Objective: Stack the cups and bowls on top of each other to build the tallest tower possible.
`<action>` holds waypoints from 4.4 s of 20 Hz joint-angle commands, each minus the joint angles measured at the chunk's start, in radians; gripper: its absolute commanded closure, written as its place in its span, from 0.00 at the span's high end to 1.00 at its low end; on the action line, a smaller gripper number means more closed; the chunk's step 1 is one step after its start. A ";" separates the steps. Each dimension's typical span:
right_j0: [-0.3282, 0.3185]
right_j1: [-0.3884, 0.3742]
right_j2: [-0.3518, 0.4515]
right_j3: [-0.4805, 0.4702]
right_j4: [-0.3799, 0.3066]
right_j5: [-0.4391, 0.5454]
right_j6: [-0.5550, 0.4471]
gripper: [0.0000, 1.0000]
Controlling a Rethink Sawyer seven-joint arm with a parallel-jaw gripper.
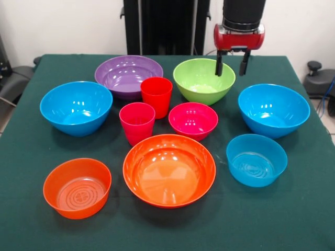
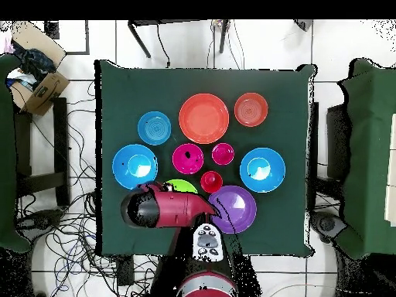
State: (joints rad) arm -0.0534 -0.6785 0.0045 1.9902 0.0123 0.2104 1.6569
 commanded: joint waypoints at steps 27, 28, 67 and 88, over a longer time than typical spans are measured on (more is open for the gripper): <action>0.102 0.249 -0.048 -0.480 0.174 0.211 0.196 1.00; 0.107 0.256 -0.049 -0.498 0.172 0.221 0.187 1.00; 0.147 0.251 -0.092 -0.509 0.119 0.332 0.177 1.00; 0.130 0.227 -0.113 -0.410 0.055 0.292 0.123 1.00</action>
State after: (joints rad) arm 0.0831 -0.4476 -0.1613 1.5169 0.1453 0.4543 1.7309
